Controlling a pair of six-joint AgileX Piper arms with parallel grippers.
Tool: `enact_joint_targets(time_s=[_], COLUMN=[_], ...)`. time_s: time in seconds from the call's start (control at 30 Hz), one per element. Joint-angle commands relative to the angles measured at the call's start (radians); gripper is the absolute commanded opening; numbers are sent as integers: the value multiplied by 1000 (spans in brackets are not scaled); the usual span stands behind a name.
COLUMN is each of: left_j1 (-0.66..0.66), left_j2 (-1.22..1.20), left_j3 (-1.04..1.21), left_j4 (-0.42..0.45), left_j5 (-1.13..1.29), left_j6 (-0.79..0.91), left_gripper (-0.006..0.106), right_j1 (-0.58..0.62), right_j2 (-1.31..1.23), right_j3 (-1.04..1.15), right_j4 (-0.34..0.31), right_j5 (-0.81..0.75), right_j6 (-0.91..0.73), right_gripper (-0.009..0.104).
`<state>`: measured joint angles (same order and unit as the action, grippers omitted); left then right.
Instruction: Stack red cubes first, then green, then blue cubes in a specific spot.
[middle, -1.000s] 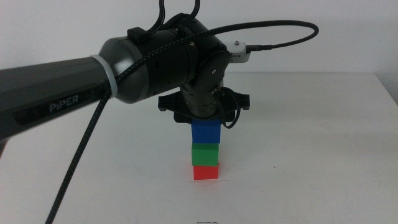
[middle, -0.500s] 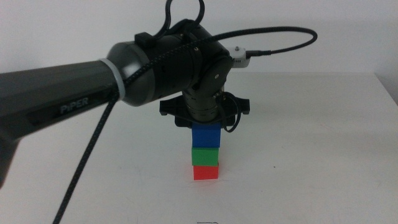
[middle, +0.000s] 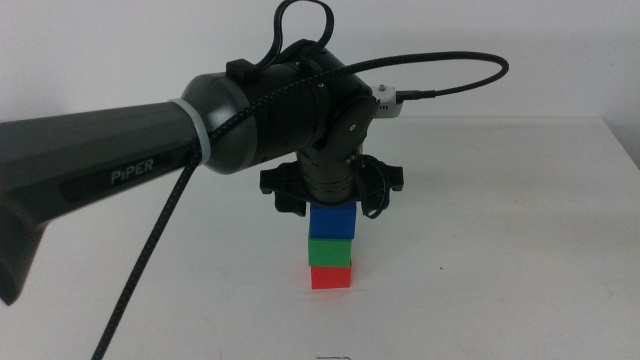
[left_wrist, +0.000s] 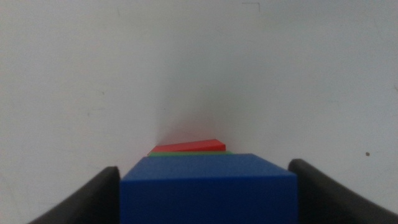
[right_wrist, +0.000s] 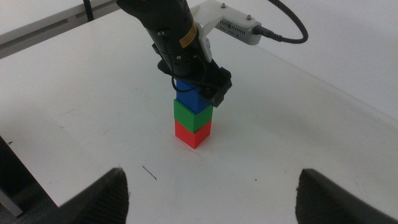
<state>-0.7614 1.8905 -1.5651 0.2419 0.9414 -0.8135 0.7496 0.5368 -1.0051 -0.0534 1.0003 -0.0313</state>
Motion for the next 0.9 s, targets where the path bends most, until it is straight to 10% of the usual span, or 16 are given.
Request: enact_joint_targets(time_s=[0.0, 0.87], left_j1=[-4, -4], left_j2=[-53, -364], left_j3=[-27, -120], left_j4=[5, 5], left_j5=[-25, 145], left_j6=[-11, 125], left_gripper=[94, 94], right_j1=[-6, -6], right_j2=[9, 9], right_j3=[-21, -21], right_j4=[-15, -15], right_j5=[-69, -69], right_j6=[-9, -9], right_gripper=[87, 87])
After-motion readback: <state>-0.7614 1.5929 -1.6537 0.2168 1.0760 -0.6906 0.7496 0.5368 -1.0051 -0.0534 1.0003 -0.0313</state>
